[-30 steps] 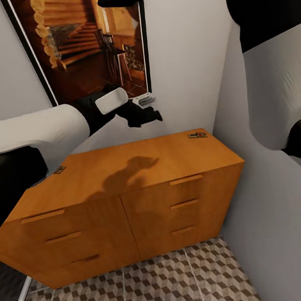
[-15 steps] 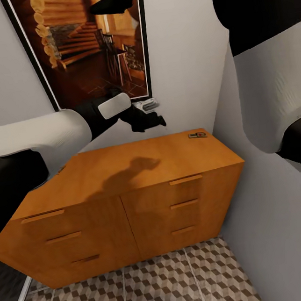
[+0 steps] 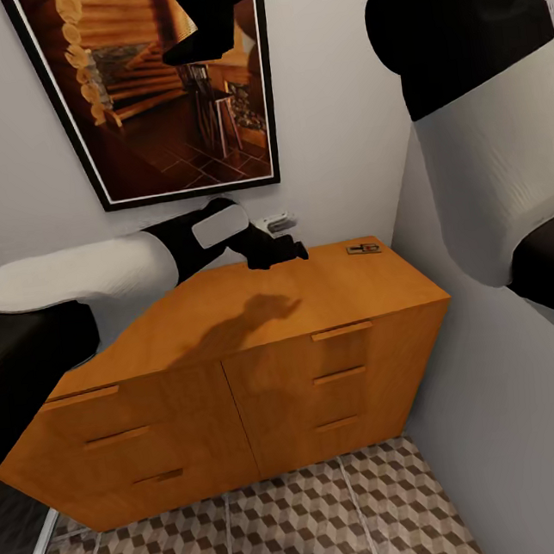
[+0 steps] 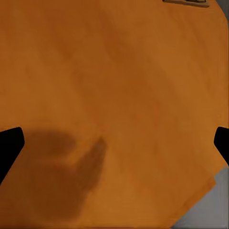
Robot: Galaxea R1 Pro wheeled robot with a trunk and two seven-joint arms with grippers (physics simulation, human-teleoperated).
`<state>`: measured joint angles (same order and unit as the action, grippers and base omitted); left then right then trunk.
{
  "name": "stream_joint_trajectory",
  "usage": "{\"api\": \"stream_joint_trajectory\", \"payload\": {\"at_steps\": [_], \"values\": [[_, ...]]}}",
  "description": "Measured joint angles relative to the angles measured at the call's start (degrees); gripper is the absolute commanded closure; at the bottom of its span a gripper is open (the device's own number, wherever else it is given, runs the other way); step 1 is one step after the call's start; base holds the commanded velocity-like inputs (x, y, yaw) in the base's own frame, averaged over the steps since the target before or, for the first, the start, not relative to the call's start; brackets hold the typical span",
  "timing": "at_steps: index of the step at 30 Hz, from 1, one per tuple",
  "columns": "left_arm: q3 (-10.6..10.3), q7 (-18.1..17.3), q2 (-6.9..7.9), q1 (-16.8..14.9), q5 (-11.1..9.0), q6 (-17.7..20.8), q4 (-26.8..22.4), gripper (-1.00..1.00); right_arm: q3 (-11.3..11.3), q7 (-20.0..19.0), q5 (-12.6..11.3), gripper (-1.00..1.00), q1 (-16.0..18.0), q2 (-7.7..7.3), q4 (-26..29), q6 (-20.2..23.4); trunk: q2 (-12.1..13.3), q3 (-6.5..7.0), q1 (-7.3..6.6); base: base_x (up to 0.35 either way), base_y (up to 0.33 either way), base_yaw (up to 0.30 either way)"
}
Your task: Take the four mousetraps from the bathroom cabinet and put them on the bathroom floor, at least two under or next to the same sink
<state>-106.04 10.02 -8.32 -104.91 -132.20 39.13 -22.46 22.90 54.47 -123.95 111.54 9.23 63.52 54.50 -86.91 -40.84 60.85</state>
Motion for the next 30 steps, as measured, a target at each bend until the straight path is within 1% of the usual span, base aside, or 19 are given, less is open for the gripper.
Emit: {"api": "stream_joint_trajectory", "payload": {"at_steps": [5, 14, 30], "values": [[-0.02, 0.01, -0.07, 0.45, -0.12, -0.08, -0.74, -1.00, 1.61, 0.10, 0.14, -1.00, -0.18, 0.04, -0.03, -0.05, 0.00, 0.01, 0.00, 0.000, 0.000, -0.098], [0.05, 0.02, -0.11, 0.48, -0.10, -0.23, -1.68, -1.00, 4.49, 0.13, 0.24, -1.00, -0.24, 0.06, -0.04, -0.08, 0.00, 0.27, 0.00, 0.000, 0.000, -0.249], [0.15, -0.21, -0.13, 0.45, -0.08, -0.36, -2.63, -1.00, 4.64, 0.07, 0.25, -1.00, -0.25, 0.10, -0.10, -0.16, 0.00, 0.93, 0.00, 0.000, 0.000, -0.280]]}}
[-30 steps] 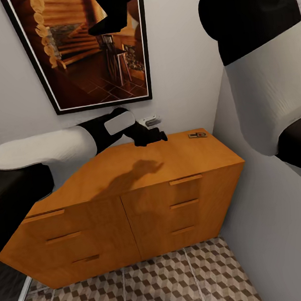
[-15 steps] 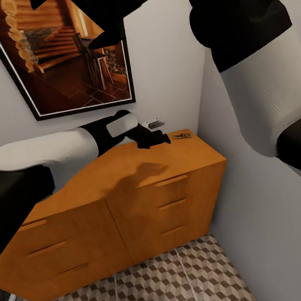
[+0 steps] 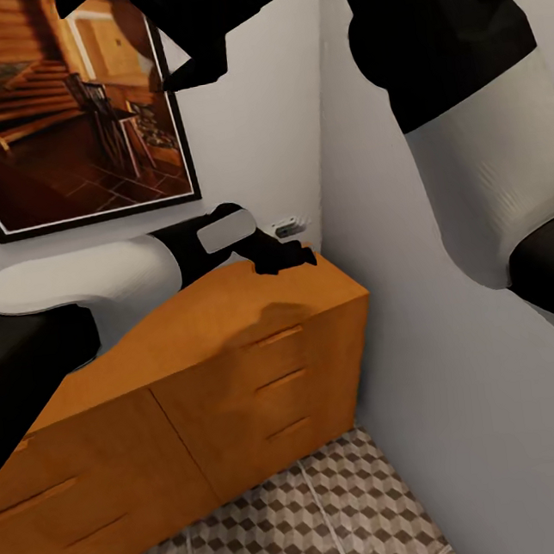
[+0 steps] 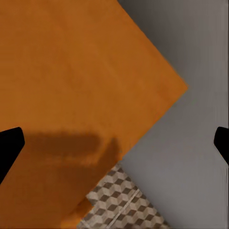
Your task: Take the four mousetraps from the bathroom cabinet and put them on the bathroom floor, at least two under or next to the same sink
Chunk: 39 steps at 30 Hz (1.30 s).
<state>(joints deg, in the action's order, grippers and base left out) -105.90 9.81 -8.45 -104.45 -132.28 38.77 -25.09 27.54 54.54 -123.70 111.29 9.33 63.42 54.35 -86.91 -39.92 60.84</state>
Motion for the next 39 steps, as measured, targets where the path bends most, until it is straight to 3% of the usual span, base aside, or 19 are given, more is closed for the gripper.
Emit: {"api": "stream_joint_trajectory", "payload": {"at_steps": [27, 39], "values": [[0.01, -0.03, 0.02, -0.04, 0.01, 0.03, -0.06, -1.00, 0.02, -0.02, 0.41, -1.00, -0.17, 0.06, -0.13, -0.08, 0.00, 1.15, 0.00, 0.000, 0.000, -0.279], [0.08, -0.02, 0.31, -0.05, 0.00, 0.01, 0.19, -1.00, 1.34, -0.04, 1.08, -1.00, -0.25, 0.06, -0.13, -0.10, 0.00, 1.31, 0.00, 0.010, 0.000, -0.068]]}}
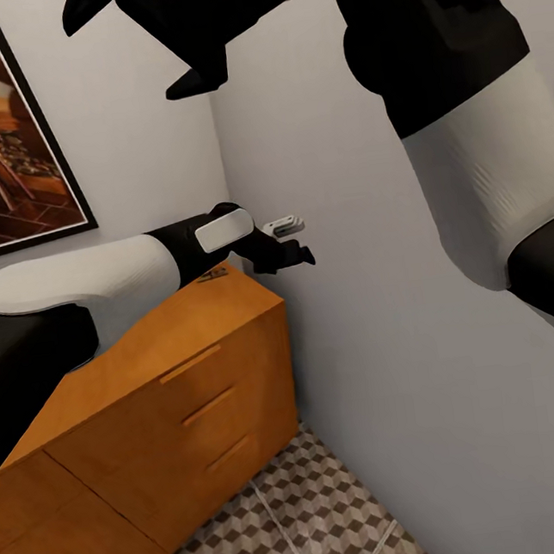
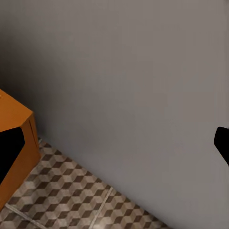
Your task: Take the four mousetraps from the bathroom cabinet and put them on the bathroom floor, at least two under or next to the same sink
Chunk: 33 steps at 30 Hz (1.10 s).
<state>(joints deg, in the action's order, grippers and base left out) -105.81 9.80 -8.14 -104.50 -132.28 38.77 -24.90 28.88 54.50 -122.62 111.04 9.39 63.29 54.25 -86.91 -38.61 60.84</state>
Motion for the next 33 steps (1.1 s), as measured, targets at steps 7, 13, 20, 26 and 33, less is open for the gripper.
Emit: {"api": "stream_joint_trajectory", "payload": {"at_steps": [7, 13, 20, 26, 33], "values": [[-0.14, 0.13, 0.41, 0.00, 0.07, -0.01, 0.37, -1.00, 0.21, -0.03, 0.05, -1.00, -0.01, 0.00, 0.06, -0.01, 0.00, 0.01, -0.02, 0.202, 0.010, -0.007], [-0.23, 0.25, 1.25, 0.00, 0.13, 0.20, 0.61, -1.00, 0.23, -0.03, 0.05, -1.00, -0.01, 0.00, 0.08, -0.01, 0.00, 0.01, -0.01, 0.129, 0.012, -0.002], [-0.39, 0.37, 2.68, 0.00, 0.31, 0.59, 0.75, -1.00, 0.45, -0.03, -0.01, -1.00, -0.01, 0.00, 0.08, -0.01, 0.00, 0.01, 0.00, 0.026, 0.002, 0.000], [-0.48, 0.40, 4.60, 0.00, 0.40, 1.36, 0.79, -1.00, 1.24, -0.05, 0.01, -1.00, -0.04, 0.00, 0.09, -0.01, 0.00, 0.01, 0.00, 0.006, 0.001, 0.000], [-0.52, 0.40, 5.24, -0.06, 0.49, 3.89, 0.80, -1.00, 1.69, -0.06, 0.00, -1.00, -0.16, 0.05, 0.04, -0.06, 0.00, 0.01, 0.00, 0.001, 0.000, 0.000]]}}
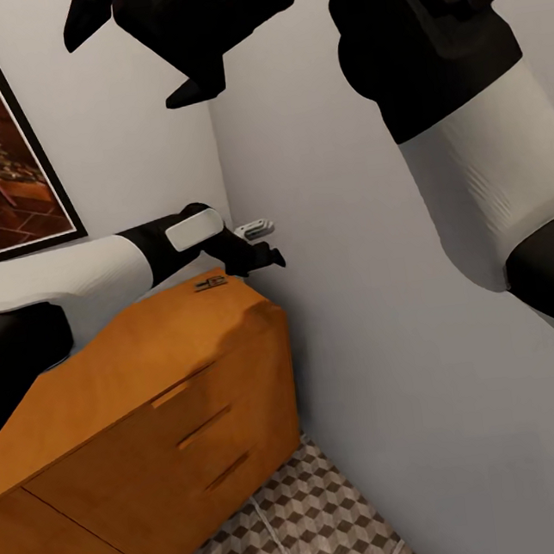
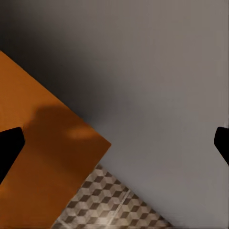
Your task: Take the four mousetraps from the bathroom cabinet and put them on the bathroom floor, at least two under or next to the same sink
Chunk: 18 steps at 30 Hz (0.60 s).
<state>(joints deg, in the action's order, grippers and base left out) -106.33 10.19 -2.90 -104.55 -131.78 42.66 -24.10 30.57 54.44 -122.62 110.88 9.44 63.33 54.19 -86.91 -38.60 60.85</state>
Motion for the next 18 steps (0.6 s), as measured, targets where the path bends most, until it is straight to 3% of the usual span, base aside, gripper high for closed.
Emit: {"api": "stream_joint_trajectory", "payload": {"at_steps": [9, 18], "values": [[0.02, 0.09, 0.17, -0.03, 0.07, 5.39, -0.01, -1.00, 0.11, 0.00, 0.03, -1.00, -0.03, 0.03, -0.03, -0.03, 0.00, 0.00, 0.00, 0.000, 0.000, 0.000], [0.01, 0.18, 1.36, -0.04, 0.14, 6.88, 1.32, -1.00, 0.40, 0.00, 0.00, -1.00, -0.03, 0.20, -0.04, -0.06, 0.00, 0.00, 0.00, 0.000, 0.000, 0.000]]}}
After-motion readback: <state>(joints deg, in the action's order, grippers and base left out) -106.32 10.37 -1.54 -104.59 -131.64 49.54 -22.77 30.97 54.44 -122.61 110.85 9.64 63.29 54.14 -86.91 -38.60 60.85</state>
